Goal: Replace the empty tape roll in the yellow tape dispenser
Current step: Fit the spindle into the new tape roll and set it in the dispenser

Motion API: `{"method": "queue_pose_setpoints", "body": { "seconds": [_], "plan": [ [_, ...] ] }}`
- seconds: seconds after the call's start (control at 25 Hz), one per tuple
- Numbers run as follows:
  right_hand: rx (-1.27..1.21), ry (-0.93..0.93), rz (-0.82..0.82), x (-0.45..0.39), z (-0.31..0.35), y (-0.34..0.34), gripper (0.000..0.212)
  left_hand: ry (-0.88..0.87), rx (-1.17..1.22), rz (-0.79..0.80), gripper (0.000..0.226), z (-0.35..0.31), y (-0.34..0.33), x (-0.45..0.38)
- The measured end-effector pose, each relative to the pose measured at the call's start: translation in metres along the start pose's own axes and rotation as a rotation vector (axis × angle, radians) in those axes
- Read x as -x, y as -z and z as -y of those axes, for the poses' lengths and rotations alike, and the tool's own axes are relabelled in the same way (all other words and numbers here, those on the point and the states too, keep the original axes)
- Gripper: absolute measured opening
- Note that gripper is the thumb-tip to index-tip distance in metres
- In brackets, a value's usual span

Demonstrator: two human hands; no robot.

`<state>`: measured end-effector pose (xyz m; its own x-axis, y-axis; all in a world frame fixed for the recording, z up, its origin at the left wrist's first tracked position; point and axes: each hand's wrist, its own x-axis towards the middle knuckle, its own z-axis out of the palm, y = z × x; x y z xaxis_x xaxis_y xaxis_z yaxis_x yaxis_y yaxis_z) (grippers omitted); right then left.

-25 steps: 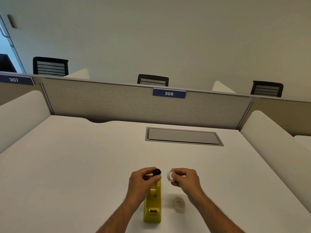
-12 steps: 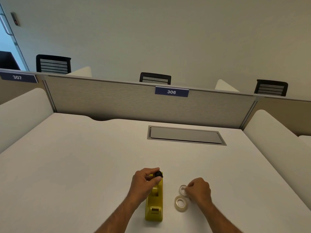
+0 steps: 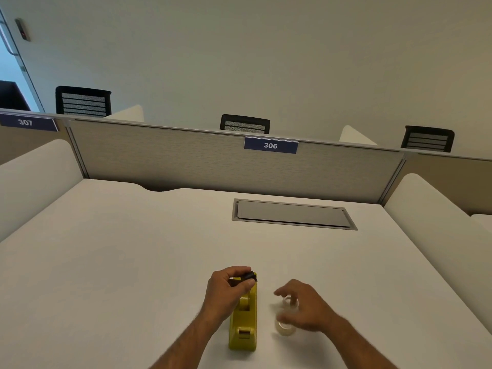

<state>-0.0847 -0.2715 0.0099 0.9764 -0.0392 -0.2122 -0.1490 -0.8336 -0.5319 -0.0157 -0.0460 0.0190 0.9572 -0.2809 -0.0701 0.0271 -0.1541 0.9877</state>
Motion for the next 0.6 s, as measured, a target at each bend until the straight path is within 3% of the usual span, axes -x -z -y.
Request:
{"method": "queue_pose_setpoints", "body": {
  "seconds": [0.08,0.28,0.6],
  "plan": [
    [0.193,0.089,0.169,0.004,0.003,0.003,0.066,-0.002,-0.005,-0.009,0.026,0.0,0.0,0.0],
    [0.394,0.166,0.281,0.004,0.009,0.001,0.079,-0.004,-0.014,-0.014,0.025,0.001,-0.002,0.0],
    [0.253,0.174,0.136,0.005,0.004,-0.008,0.063,-0.004,-0.018,-0.017,0.024,0.003,-0.002,-0.001]
  ]
}}
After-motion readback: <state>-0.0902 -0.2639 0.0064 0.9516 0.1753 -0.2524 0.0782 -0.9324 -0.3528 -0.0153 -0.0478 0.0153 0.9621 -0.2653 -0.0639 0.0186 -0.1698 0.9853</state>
